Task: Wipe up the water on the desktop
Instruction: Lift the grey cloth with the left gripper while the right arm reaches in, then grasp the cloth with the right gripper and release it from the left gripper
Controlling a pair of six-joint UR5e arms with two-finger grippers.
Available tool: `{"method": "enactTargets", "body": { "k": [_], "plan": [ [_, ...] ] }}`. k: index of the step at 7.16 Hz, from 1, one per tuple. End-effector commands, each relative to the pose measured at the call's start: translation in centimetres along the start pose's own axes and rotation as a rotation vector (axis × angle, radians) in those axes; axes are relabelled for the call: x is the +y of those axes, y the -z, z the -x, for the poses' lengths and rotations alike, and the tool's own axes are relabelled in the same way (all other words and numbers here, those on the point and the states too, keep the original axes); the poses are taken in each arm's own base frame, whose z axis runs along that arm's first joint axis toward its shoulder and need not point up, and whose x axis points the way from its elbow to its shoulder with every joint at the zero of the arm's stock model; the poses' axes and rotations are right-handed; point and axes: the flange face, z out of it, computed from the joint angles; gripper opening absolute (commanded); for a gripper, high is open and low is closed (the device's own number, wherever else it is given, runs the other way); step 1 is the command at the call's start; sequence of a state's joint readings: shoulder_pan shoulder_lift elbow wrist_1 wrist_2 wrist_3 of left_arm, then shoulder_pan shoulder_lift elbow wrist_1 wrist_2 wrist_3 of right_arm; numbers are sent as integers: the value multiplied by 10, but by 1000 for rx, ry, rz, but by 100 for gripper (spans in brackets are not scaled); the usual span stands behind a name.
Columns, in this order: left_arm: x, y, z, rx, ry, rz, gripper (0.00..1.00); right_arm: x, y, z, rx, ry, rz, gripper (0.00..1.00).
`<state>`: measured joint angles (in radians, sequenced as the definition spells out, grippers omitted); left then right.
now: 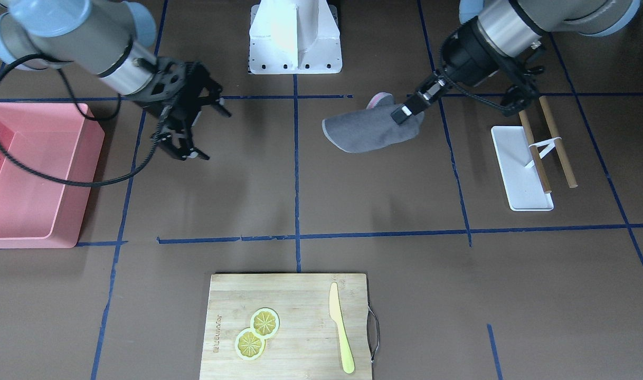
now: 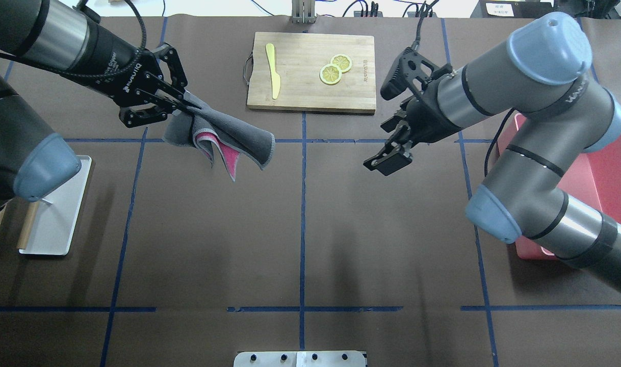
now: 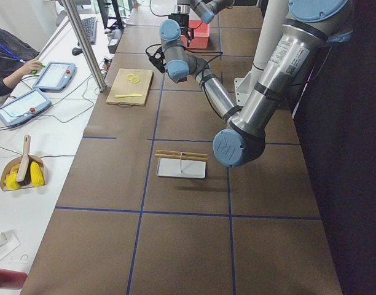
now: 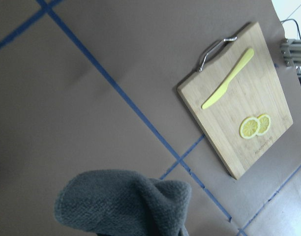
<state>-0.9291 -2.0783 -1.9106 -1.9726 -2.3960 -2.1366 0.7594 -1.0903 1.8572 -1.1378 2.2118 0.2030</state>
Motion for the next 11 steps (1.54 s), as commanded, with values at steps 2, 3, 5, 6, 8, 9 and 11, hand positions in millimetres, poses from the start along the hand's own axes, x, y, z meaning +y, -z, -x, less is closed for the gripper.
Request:
{"method": "enactTargets", "body": {
  "k": [2, 3, 5, 6, 8, 9, 11],
  "plan": [
    [31, -21, -4, -19, 22, 48, 3, -47, -17, 61, -5, 66, -124, 100],
    [41, -29, -8, -14, 20, 49, 3, -48, -26, 74, 9, 80, -133, 100],
    [55, -35, -10, -10, 34, 61, 3, -50, -36, 87, 27, 89, -141, 100],
    [62, -35, -15, -6, 42, 70, 3, -50, -38, 89, 32, 91, -142, 100],
    [67, -33, -17, 1, 46, 77, 3, -49, -41, 90, 27, 86, -139, 85],
    [67, -34, -17, 0, 47, 76, 3, -48, -44, 95, 19, 85, -136, 35],
    [66, -35, -17, -2, 48, 75, 5, -50, -35, 100, 10, 34, -157, 0]
  ]
}}
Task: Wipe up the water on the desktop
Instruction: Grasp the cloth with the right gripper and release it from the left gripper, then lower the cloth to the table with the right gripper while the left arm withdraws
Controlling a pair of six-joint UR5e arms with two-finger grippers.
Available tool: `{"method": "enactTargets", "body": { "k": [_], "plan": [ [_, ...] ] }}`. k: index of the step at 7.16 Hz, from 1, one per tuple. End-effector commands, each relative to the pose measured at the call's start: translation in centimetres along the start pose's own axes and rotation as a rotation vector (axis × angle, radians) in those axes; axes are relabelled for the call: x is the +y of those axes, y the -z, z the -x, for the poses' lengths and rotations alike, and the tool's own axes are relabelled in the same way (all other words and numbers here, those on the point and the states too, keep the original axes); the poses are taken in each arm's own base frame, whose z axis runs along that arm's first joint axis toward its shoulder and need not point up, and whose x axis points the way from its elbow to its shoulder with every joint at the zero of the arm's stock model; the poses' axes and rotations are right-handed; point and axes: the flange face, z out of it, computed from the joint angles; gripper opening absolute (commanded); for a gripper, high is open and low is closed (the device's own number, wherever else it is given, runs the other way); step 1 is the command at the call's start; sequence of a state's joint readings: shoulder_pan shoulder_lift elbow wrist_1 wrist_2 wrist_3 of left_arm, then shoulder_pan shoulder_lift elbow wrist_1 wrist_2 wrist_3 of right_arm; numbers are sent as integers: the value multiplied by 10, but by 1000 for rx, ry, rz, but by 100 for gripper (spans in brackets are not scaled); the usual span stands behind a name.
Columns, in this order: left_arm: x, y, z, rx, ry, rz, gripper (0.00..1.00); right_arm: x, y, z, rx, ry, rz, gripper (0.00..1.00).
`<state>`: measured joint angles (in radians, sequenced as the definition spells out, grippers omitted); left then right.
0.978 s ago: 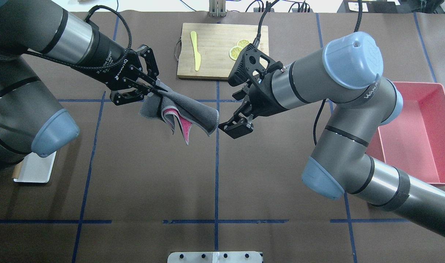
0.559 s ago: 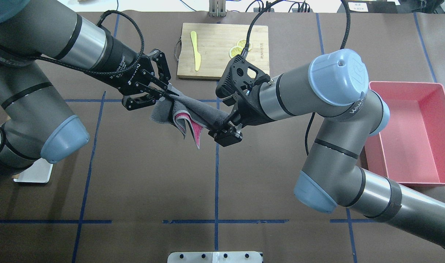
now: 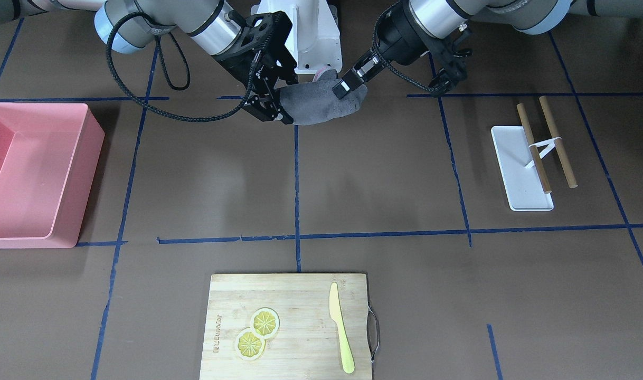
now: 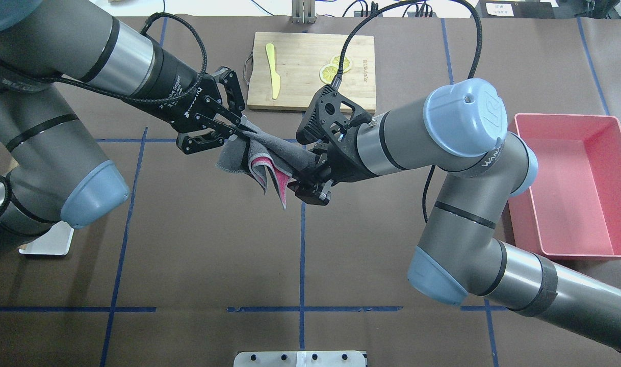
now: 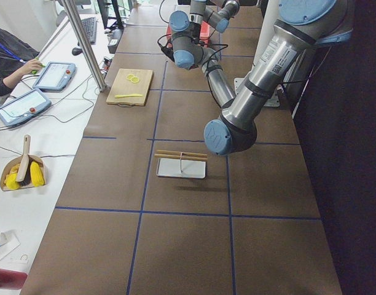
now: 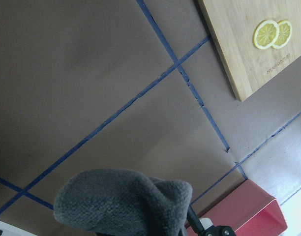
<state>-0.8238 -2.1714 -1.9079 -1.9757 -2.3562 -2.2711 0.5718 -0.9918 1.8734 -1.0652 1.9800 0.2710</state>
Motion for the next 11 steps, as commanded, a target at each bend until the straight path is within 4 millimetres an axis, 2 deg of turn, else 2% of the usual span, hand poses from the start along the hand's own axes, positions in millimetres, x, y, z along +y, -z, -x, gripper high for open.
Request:
{"method": "enactTargets", "body": {
  "k": [1, 2, 3, 4, 5, 7, 8, 10, 11],
  "plan": [
    [-1, 0, 0, 0, -1, 0, 8, -5, 11, 7, -8, -69, -24, 0],
    [0, 0, 1, 1, -10, 1, 46, -5, 11, 7, -8, -69, -24, 0],
    [-4, 1, 1, 23, -18, -26, 99, -2, 10, 6, -6, -72, -18, 0],
    [-7, 1, 1, 31, -30, -40, 100, -2, 10, 5, -5, -72, -17, 0],
    [-8, 4, 2, 31, -127, -45, 100, 0, 10, 4, 1, -77, -12, 0],
    [-34, 3, 26, -3, -233, -76, 100, 8, 6, -11, 46, -142, 42, 0],
    [-59, 7, 39, -28, -317, -107, 100, 15, 1, -23, 90, -303, 117, 0],
    [-127, 16, 90, -136, -604, -161, 100, 28, 2, -45, 185, -466, 246, 0],
    [-164, 36, 113, -180, -711, -192, 100, 27, 12, -56, 225, -501, 286, 0]
  ]
}}
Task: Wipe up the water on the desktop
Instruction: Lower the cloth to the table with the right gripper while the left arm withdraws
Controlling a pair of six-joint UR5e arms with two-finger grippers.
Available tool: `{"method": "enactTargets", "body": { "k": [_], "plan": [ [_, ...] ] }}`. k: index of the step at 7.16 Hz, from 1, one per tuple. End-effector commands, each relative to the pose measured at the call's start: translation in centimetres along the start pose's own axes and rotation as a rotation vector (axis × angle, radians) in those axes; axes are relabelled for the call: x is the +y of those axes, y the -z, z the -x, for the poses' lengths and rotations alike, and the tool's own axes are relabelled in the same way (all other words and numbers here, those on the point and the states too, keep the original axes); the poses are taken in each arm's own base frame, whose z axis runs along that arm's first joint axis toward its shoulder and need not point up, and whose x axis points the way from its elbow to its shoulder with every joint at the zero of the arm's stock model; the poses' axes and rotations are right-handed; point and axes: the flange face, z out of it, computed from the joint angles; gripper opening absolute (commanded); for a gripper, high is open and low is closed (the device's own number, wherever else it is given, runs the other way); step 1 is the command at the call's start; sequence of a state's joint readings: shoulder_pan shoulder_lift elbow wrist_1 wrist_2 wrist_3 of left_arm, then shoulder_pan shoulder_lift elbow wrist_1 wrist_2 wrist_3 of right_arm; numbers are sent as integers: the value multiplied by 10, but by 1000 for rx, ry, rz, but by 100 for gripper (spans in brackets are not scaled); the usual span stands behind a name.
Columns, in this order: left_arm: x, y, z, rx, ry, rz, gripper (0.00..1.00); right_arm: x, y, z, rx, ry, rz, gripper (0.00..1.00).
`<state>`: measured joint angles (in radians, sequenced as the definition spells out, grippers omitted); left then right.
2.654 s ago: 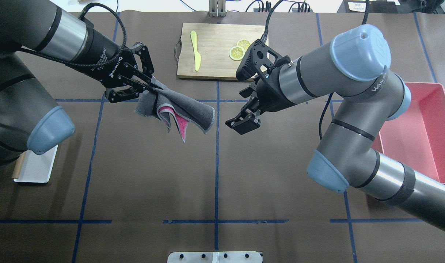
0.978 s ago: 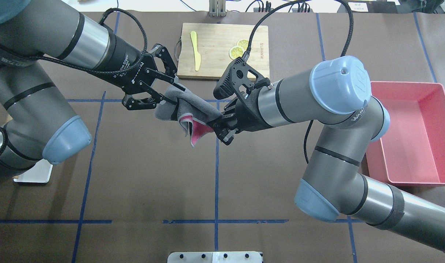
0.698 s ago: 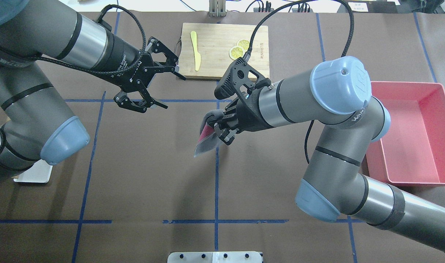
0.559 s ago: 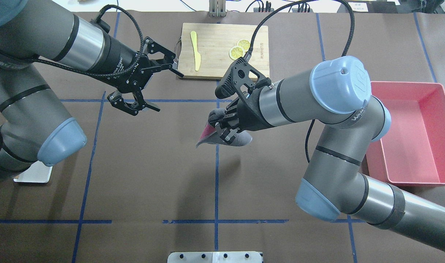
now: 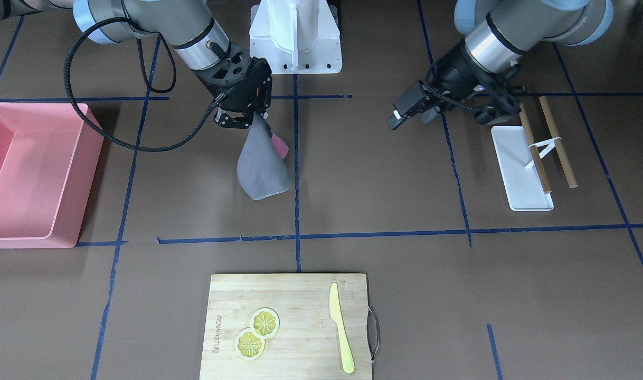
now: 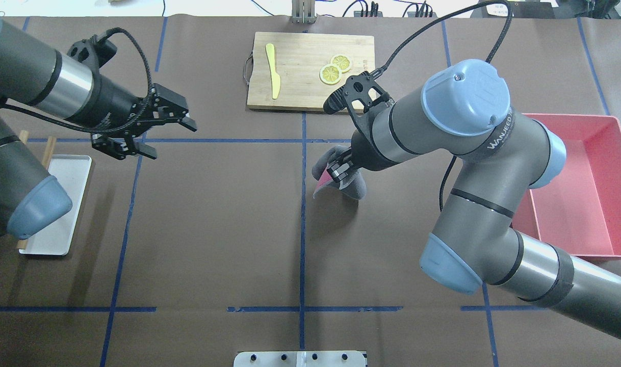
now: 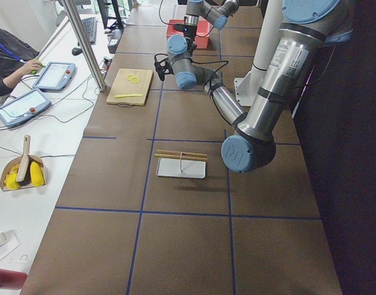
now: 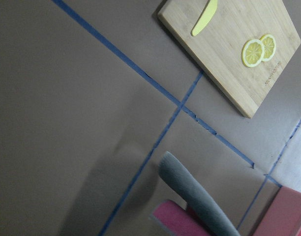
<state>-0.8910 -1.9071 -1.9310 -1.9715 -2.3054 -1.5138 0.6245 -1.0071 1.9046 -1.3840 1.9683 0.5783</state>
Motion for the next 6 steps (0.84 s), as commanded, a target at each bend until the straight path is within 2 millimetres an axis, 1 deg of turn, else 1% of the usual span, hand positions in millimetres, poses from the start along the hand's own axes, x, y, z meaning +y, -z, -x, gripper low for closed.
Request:
{"method": "enactTargets", "body": {
  "k": [1, 2, 3, 4, 5, 6],
  "plan": [
    [-43, 25, 104, -113, -249, -51, 100, -2, 12, -29, 104, -102, 96, 0],
    [-63, 43, 159, -180, -380, -65, 100, 0, 15, -38, 130, -136, 143, 0],
    [-86, 64, 204, -264, -487, -60, 100, 1, 21, -51, 112, -185, 198, 0],
    [-103, 89, 239, -352, -574, -23, 100, 5, 25, -61, 98, -226, 241, 0],
    [-117, 111, 283, -416, -641, 27, 100, 9, 23, -66, 110, -240, 258, 0],
    [-138, 135, 331, -445, -628, 36, 100, 13, 23, -70, 121, -280, 258, 0]
  ]
}}
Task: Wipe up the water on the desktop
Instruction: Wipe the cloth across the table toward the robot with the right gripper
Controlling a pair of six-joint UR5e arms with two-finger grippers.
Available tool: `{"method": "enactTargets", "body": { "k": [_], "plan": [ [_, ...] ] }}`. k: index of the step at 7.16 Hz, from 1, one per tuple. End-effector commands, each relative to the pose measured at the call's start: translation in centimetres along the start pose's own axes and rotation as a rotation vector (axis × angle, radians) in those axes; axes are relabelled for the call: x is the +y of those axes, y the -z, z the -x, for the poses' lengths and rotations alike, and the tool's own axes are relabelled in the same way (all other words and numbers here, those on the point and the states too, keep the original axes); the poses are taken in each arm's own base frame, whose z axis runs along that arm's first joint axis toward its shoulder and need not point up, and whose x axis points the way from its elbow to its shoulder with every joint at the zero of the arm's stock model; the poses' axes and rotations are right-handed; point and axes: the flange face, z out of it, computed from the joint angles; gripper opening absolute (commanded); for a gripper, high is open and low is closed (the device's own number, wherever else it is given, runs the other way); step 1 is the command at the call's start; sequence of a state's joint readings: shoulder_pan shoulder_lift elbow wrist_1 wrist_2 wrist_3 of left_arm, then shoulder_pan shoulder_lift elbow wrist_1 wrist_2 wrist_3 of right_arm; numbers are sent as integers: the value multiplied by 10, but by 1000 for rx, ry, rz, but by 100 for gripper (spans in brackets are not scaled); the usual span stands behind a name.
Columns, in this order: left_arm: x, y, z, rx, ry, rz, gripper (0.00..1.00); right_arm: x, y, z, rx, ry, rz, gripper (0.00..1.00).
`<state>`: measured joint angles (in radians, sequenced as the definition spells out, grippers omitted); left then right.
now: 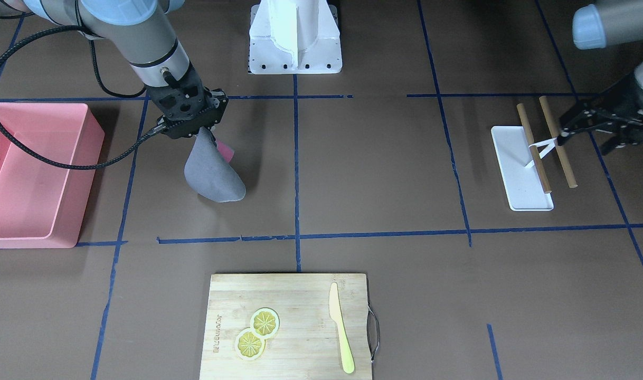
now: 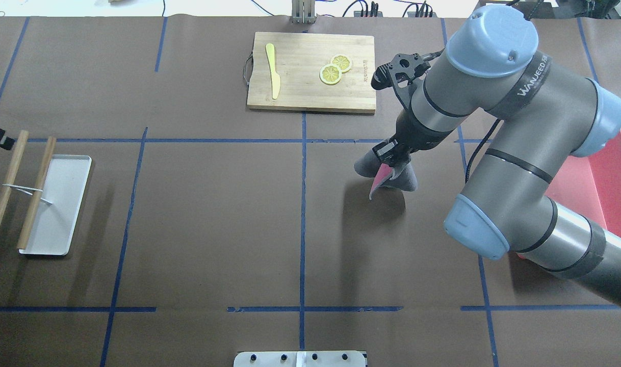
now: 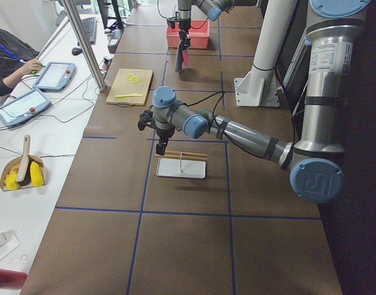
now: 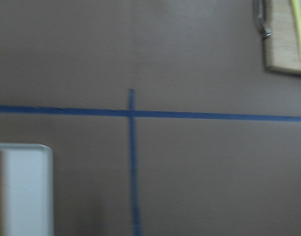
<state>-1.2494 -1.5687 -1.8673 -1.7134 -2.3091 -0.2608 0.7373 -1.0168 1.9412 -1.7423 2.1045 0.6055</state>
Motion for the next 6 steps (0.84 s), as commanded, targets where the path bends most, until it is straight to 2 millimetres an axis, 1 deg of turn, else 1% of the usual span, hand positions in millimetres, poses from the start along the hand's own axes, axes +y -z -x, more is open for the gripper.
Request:
{"method": "enactTargets", "body": {
  "k": [1, 2, 3, 4, 5, 6],
  "plan": [
    [29, 8, 107, -54, 37, 65, 100, 3, 0, -9, 8, -126, 10, 0],
    [51, 5, 148, -57, 6, 104, 100, 2, 1, -10, 15, -195, 0, 0],
    [72, 6, 177, -37, 10, 107, 100, 5, -5, -7, 32, -217, -5, 0],
    [73, 4, 175, -3, 15, 103, 100, 19, -29, -2, 102, -251, -19, 0],
    [73, 4, 176, -4, 18, 104, 100, 43, -52, -6, 170, -254, -18, 0],
    [74, 3, 176, -2, 19, 105, 100, 72, -54, -30, 195, -263, 2, 0]
  ]
}}
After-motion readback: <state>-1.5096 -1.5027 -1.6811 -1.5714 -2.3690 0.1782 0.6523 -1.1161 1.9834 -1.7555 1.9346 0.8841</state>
